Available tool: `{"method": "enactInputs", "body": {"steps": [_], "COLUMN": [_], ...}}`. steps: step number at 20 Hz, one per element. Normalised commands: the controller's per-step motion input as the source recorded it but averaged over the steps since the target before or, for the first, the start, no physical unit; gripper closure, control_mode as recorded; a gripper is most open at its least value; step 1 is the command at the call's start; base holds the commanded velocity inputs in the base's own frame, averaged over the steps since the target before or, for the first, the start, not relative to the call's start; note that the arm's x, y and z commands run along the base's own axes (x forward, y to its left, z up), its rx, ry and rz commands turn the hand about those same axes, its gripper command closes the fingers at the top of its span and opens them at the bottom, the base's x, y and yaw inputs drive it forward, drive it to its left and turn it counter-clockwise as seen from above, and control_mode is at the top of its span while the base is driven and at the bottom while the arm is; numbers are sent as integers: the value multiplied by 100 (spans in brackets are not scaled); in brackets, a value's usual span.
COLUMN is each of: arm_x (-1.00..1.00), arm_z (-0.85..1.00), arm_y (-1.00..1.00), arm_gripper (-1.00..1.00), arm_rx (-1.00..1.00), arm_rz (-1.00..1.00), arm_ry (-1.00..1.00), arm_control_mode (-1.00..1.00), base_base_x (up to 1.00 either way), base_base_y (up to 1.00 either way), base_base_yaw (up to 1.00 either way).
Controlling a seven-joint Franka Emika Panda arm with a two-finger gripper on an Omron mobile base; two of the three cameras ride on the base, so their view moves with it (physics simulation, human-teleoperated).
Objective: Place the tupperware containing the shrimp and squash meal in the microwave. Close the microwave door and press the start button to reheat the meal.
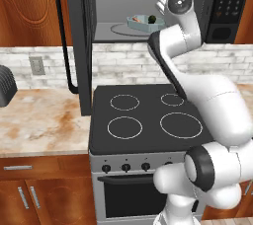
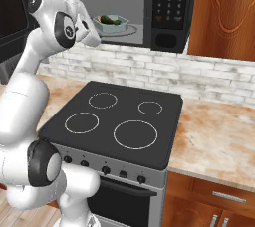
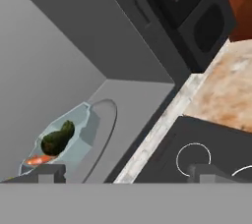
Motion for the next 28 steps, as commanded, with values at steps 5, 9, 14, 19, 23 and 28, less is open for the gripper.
{"method": "enactInputs", "body": {"steps": [5, 9, 14, 19, 23, 28], "arm_x": [-100, -100, -91, -62, -66, -60], "arm_z": [31, 12, 3, 16, 24, 1], "arm_y": [0, 0, 23, 42, 49, 52], "arm_gripper": [-100, -100, -100, -100, -100, -100], "arm_rx": [-11, -22, -38, -44, -44, -43], "arm_rz": [30, 37, 40, 28, 15, 6], "arm_ry": [-4, 0, 7, 7, 1, -5], "arm_control_mode": [-100, -100, -100, -100, -100, -100], "base_base_x": [0, 0, 0, 0, 0, 0], "base_base_y": [0, 0, 0, 0, 0, 0], "base_base_yaw": [0, 0, 0, 0, 0, 0]}}
